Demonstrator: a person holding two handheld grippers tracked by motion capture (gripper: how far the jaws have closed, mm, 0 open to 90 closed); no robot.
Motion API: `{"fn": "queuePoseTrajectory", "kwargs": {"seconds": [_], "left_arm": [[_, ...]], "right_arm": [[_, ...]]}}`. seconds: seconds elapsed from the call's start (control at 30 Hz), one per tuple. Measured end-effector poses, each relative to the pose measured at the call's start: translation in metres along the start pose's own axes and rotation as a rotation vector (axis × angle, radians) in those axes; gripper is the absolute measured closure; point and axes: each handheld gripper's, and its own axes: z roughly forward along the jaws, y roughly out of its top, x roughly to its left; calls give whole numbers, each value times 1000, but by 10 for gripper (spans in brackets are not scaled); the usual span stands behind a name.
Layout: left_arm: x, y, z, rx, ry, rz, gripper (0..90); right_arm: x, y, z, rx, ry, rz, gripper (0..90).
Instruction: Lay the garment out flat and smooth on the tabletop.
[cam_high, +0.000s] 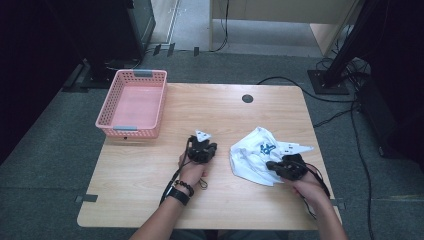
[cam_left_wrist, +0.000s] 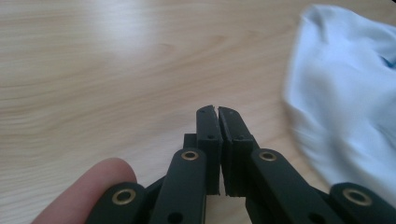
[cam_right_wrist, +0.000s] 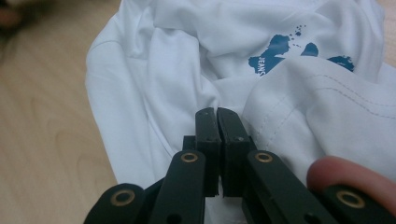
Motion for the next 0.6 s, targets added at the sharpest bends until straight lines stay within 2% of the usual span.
{"fn": "queuePoseTrajectory", "kwargs": {"seconds": [0.07,0.1,0.17,0.23,0.27,0.3,0.33,0.37,0.4,0.47,0.5,0.53,0.6], "left_arm": [[8,2,-7,-18,-29,-52,839],[8,2,-10,-26,-62,-55,770],[-4,0,-11,-13,-136,-17,632],[-26,-5,-8,7,-196,49,539],[-26,-5,-8,7,-196,49,493],[-38,-8,-6,17,-217,73,470],[-44,-10,-4,21,-226,86,470],[-52,-12,-2,23,-236,101,458],[-60,-14,2,30,-232,124,445],[-70,-16,9,38,-203,156,445],[-75,-17,13,40,-176,177,460],[-77,-18,16,39,-149,185,506],[-75,-17,20,39,-118,158,679]], "right_arm": [[-1,-7,-9,13,59,-72,826],[-1,-9,-13,14,72,-98,819],[0,-10,-16,4,74,-98,806],[1,-8,-12,-5,56,-75,731],[1,-8,-12,-5,56,-75,731],[6,-3,-8,-12,42,-65,596],[6,-3,-8,-12,42,-65,596],[9,-1,-7,-19,36,-66,520],[12,1,-6,-34,19,-72,485],[19,4,-3,-36,2,-72,504],[21,4,-1,-34,-4,-77,563],[25,4,2,-33,-11,-102,626],[30,3,7,-26,-41,-140,783]]}}
